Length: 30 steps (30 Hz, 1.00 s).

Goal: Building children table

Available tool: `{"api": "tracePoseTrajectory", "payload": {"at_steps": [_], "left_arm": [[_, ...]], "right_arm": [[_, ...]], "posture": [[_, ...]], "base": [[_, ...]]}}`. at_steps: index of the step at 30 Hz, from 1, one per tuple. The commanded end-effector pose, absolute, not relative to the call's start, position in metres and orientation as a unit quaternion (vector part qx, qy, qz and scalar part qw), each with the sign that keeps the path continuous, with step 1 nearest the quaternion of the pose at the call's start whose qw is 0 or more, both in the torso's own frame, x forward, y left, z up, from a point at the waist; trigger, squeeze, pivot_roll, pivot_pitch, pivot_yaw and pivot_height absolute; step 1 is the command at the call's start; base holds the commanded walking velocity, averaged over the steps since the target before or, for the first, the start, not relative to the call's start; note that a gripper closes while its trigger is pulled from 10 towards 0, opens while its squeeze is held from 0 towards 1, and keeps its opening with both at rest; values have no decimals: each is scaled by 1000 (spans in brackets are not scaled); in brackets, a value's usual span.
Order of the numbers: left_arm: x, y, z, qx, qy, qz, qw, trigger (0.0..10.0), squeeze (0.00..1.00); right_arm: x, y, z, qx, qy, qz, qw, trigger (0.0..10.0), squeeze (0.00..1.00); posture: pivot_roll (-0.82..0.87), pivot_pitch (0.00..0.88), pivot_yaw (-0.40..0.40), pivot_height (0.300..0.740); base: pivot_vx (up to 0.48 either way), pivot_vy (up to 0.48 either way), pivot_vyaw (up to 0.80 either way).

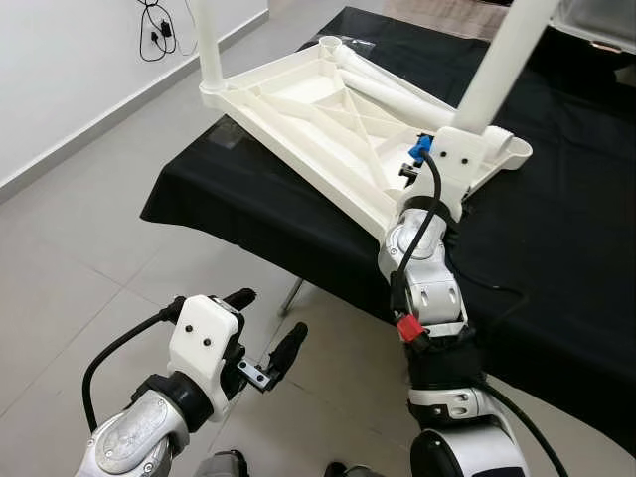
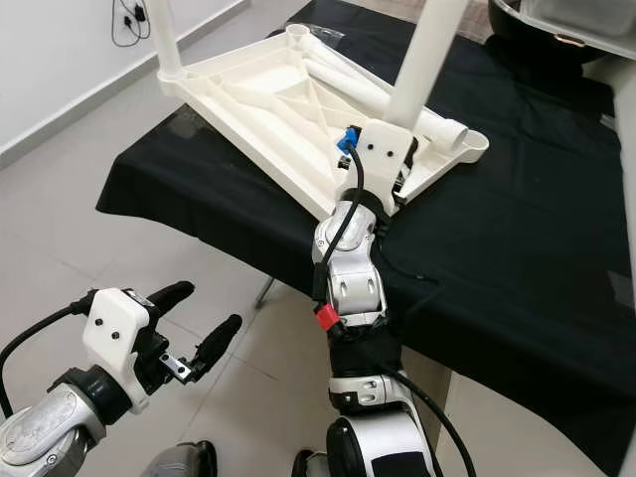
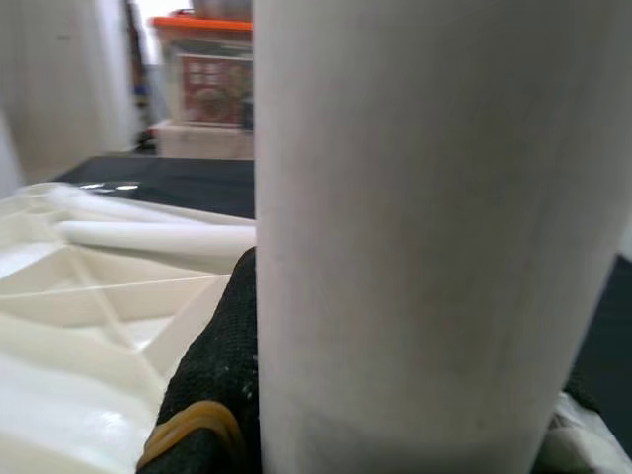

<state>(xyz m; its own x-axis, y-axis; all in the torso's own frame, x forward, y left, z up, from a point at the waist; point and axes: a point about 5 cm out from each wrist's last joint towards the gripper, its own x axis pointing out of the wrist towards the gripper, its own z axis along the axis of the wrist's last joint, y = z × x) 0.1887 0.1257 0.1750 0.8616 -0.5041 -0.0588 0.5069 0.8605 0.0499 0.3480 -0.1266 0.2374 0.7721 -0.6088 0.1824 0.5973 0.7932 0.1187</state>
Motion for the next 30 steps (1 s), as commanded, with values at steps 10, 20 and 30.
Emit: {"api": "tracePoseTrajectory", "payload": {"at_steps": [10,20,30], "left_arm": [[190,123,173,33,25,-266,963,10000,0],[188,113,178,13,13,-293,956,10000,0],[183,100,178,1,11,-331,943,10000,0]], "right_arm": [[353,-132,180,73,62,-483,870,10000,0],[366,-145,187,94,77,-531,838,10000,0],[372,-143,188,105,79,-527,840,10000,0]], "posture": [[164,215,-88,740],[170,212,-100,740],[159,210,-96,740]], "base": [[0,0,0],[0,0,0],[0,0,0]]}}
